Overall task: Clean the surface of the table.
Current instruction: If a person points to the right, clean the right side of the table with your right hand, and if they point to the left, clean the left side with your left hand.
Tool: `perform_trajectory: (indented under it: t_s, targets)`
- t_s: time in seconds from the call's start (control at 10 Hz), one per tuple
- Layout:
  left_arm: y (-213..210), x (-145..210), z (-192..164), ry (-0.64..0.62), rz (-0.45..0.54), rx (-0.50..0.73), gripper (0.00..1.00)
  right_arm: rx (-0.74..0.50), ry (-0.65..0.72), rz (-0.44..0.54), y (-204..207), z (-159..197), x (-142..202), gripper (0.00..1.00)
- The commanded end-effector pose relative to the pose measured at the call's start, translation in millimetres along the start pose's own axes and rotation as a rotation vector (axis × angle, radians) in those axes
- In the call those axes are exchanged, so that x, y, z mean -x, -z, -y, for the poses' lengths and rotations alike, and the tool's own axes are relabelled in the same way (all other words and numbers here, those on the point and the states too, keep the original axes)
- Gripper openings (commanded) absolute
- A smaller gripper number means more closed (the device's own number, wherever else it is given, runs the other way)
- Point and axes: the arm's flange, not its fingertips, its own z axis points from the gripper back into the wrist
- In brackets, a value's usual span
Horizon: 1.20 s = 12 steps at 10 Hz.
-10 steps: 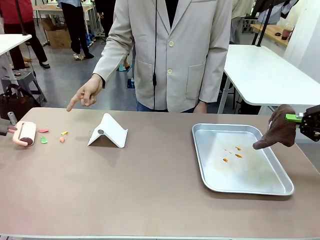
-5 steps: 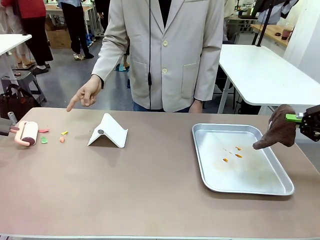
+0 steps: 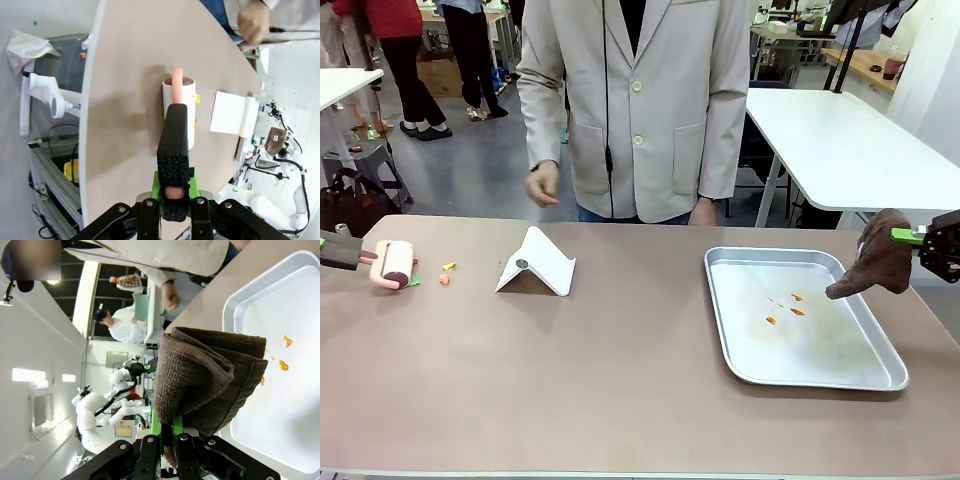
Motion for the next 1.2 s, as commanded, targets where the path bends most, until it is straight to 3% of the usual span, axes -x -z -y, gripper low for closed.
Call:
perform_trajectory:
  t_s: [0.0,1.1]
  targets:
    - [33,10,-7,-0.004,-0.054,-0.09,0.03,-0.014,0.002,-0.007,-1,-2,1,0.0]
    - [123,13,52,0.056,-0.174,-0.088,0.03,-0.014,0.002,-0.007,-1,-2,1,0.0]
